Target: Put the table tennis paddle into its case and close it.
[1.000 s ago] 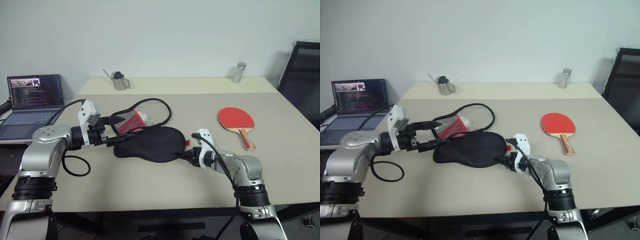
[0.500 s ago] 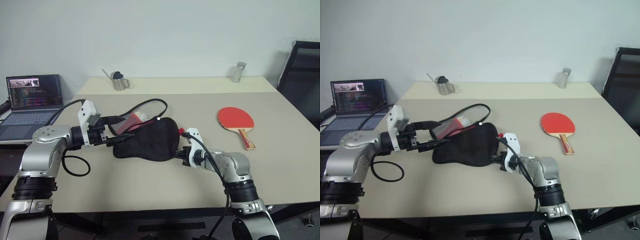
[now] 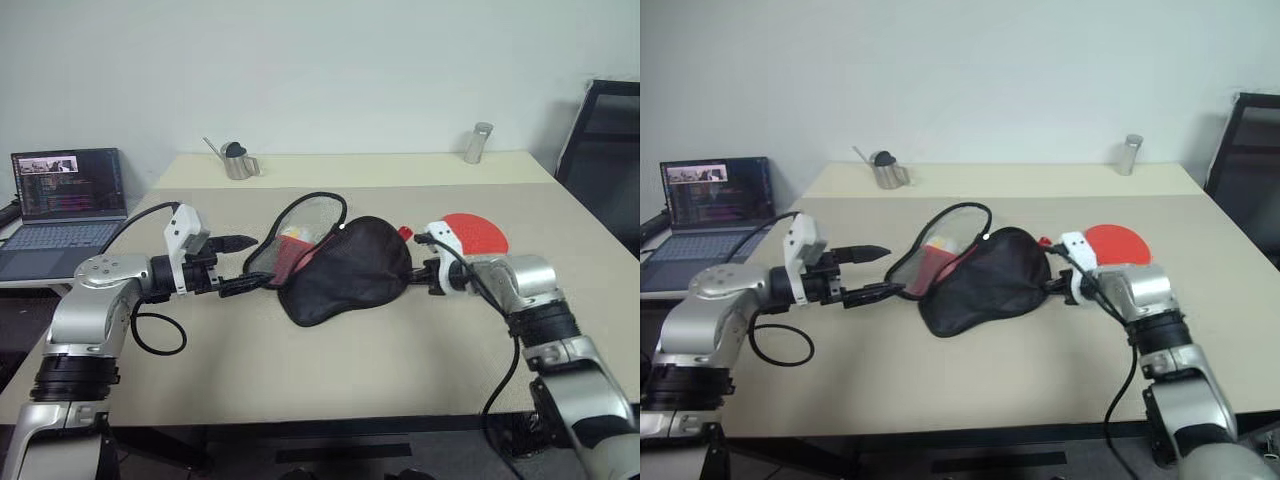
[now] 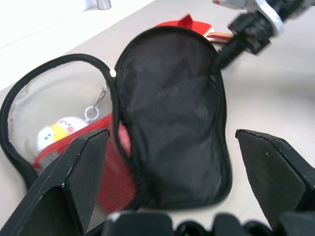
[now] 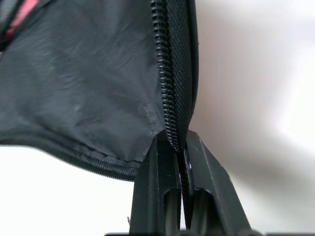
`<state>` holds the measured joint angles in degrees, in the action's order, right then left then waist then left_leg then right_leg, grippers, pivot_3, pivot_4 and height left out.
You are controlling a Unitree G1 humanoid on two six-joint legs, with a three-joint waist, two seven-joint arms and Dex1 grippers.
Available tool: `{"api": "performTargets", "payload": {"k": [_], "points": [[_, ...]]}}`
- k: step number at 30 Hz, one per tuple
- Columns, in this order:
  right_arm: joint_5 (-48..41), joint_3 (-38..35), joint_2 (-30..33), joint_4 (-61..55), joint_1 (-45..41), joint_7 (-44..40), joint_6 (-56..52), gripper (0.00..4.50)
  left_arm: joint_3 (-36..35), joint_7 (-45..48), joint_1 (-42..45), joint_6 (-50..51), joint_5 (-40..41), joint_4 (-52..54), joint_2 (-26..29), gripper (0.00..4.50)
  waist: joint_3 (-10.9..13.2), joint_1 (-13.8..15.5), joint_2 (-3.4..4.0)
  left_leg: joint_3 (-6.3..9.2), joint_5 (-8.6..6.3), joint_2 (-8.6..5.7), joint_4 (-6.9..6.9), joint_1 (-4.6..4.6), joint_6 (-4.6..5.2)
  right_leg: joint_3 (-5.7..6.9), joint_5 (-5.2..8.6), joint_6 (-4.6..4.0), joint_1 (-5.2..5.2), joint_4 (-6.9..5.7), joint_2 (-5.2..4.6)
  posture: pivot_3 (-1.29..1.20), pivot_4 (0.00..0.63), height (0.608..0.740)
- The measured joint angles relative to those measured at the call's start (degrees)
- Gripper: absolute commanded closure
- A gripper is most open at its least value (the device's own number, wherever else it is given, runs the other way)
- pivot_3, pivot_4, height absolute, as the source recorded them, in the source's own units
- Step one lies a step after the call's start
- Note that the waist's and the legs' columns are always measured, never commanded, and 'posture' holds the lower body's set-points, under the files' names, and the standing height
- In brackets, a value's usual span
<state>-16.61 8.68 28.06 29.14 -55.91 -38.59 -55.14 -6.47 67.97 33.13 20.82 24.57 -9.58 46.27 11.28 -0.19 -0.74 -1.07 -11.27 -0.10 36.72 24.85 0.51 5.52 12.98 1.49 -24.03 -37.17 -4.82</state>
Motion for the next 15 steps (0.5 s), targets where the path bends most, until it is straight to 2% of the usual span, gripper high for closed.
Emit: {"api": "performTargets", "payload": {"k": [3,6,12,15], "points": [[3.58,1.84,0.78,8.07,-4.69,-3.22,6.36,4.48,0.11,-0.32,-0.06,-0.01,-0.19,0.12,-0.43,0.0,0.0,-0.09,-0.01,-0.16,-0.01,0.01,-0.01,0.0,0.01,-0.07,-0.01,0.01,-0.06,-0.02,0.0,0.0,0.15,0.74],[6.75,2.14,0.17,15.78,-9.03,-4.52,13.4,3.8,0.51,-1.02,-0.23,-0.01,-0.33,0.4,-1.22,0.0,0.01,-0.14,-0.01,-0.26,-0.02,0.03,-0.01,0.0,0.03,-0.15,-0.02,0.02,-0.08,-0.02,0.0,0.0,0.15,0.74],[11.08,1.82,-2.93,26.32,-12.82,-2.54,23.08,1.74,1.21,-1.14,-0.28,-0.03,-0.57,0.75,-1.56,0.0,0.01,-0.21,-0.02,-0.35,-0.02,0.03,-0.01,-0.01,0.04,-0.22,-0.05,0.02,-0.1,-0.02,-0.01,0.0,0.15,0.74],[12.78,0.53,-3.55,31.41,-14.19,2.19,28.18,1.74,1.55,-1.22,-0.22,-0.04,-0.78,0.73,-1.71,0.0,0.02,-0.25,-0.01,-0.38,-0.02,0.02,0.0,0.0,0.04,-0.26,-0.08,0.02,-0.1,-0.02,-0.02,0.0,0.15,0.74]]}}
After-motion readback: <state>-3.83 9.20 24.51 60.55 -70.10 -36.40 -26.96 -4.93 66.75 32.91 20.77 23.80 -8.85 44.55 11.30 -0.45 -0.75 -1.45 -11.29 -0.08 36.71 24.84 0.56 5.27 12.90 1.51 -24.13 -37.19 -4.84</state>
